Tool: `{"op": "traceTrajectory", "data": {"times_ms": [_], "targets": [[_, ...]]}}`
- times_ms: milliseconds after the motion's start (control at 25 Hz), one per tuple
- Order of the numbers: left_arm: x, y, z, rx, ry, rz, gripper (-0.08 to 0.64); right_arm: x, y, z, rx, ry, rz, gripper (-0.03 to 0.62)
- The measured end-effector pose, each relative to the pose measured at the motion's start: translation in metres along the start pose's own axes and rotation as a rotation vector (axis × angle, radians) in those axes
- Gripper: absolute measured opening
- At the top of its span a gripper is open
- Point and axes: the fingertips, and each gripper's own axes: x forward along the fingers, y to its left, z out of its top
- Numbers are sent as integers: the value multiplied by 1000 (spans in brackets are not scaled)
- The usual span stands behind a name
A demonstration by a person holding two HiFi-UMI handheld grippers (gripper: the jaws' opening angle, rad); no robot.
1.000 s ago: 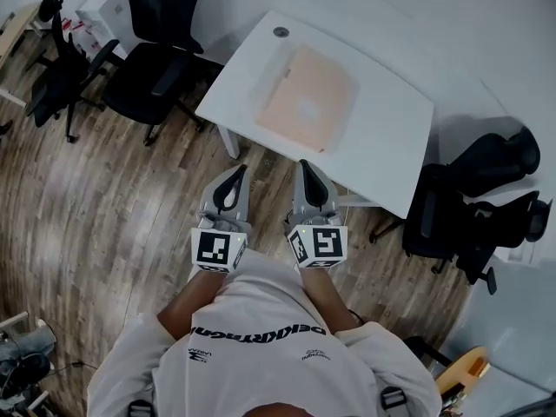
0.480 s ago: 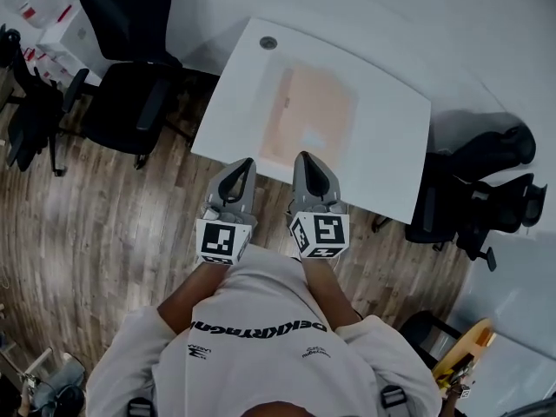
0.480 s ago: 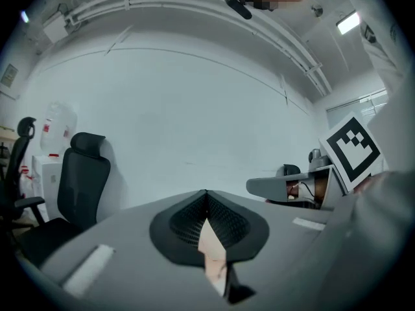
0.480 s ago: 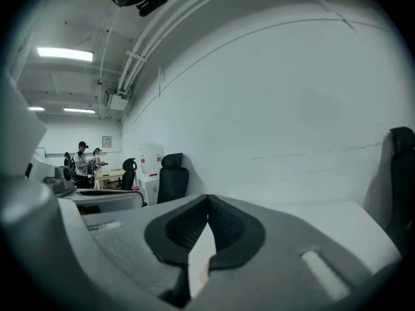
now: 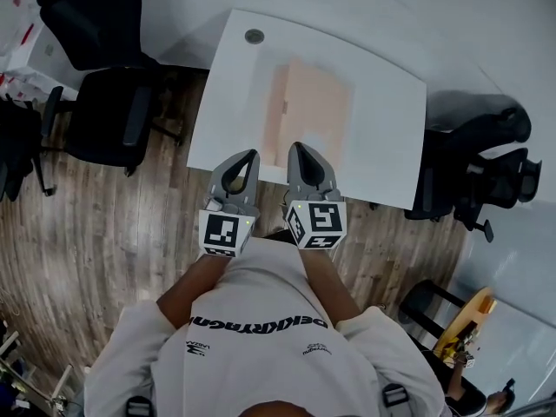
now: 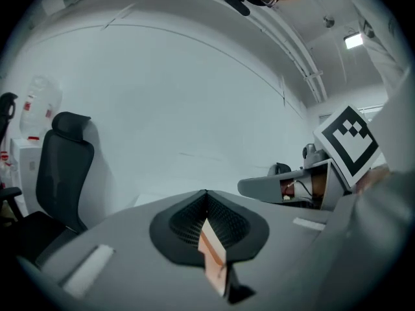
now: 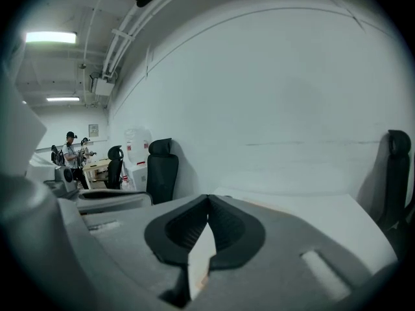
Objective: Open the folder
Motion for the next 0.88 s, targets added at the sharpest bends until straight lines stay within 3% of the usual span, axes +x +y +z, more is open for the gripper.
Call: {"op": "traceTrajectory", "data": {"times_ms": [880], "targets": [[69, 28, -72, -57, 142, 31, -9, 96, -43, -43, 28, 217, -23, 7]]}}
